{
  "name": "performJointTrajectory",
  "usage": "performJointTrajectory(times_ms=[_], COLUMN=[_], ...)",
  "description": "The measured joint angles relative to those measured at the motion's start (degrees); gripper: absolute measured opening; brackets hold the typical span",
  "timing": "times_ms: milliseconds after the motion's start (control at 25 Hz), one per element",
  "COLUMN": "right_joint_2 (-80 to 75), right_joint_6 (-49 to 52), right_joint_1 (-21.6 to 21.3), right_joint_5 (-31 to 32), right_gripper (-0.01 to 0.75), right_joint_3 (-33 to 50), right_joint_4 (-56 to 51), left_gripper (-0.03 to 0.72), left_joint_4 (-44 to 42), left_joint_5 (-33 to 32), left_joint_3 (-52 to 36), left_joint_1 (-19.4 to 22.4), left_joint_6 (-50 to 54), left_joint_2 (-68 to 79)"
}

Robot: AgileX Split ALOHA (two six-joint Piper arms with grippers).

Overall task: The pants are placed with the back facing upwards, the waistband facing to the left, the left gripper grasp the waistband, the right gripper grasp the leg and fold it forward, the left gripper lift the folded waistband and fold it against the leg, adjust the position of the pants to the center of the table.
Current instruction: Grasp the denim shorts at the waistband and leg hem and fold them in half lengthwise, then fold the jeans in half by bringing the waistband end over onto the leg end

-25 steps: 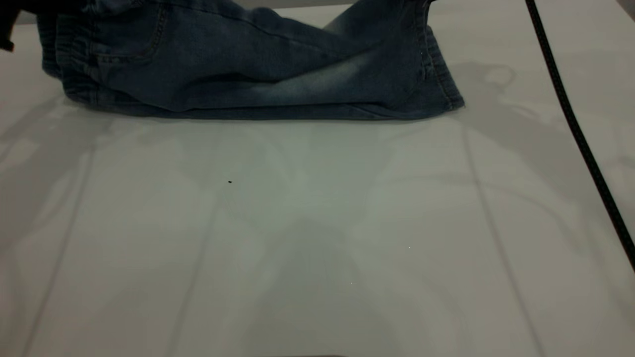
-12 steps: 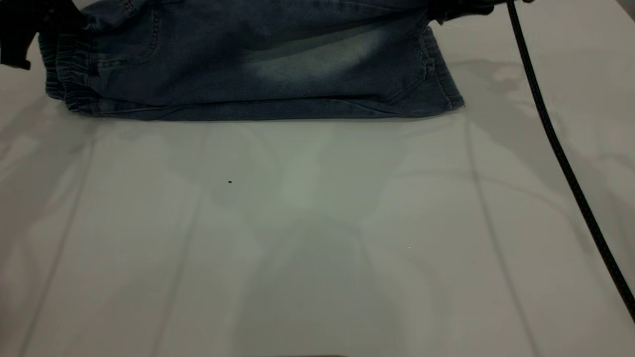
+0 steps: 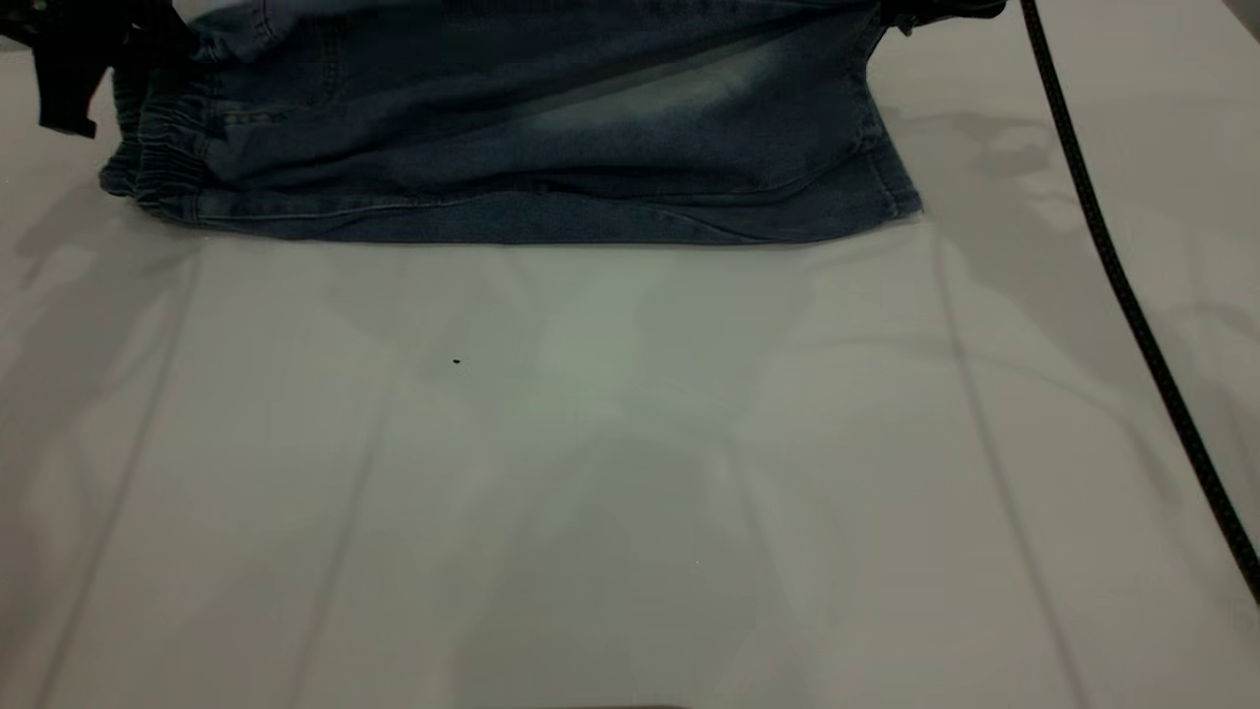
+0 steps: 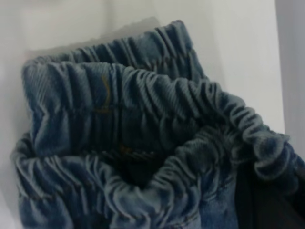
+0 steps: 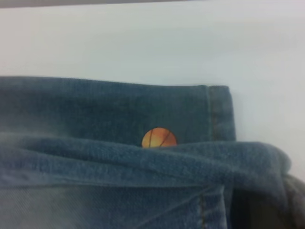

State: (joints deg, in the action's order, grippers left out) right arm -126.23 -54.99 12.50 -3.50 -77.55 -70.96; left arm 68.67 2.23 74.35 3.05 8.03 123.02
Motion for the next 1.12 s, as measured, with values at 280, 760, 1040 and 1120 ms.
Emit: performJointTrajectory(times_ms=[280, 760, 1040, 1120], right_joint_2=[0.0, 0.0, 2.4, 3.95], right_joint_6=[-0.05, -0.05, -4.23, -5.42], right_joint_1=[0.0, 0.0, -0.02, -0.1], right_joint_5=[-0.13, -0.56, 5.66, 8.63], right_gripper=[0.092, 0.412, 0.425, 0.425], right_joint_3=[0.0, 0.0, -1.37, -2.19], right_joint_4=[2.06, 2.17, 2.3, 2.42], left_gripper=[0.111, 0.42, 0.448, 0.448], left_joint_4=[-2.21, -2.49, -2.94, -3.11], left_joint_5=[0.05, -2.23, -11.74, -16.17], left_joint_3=[0.32, 0.86, 6.92, 8.82], left_joint_1=[0.0, 0.0, 0.0, 0.0], left_joint_6=[-2.48, -10.4, -35.61, -42.66], left_joint_2=[0.41, 0.46, 0.46, 0.46])
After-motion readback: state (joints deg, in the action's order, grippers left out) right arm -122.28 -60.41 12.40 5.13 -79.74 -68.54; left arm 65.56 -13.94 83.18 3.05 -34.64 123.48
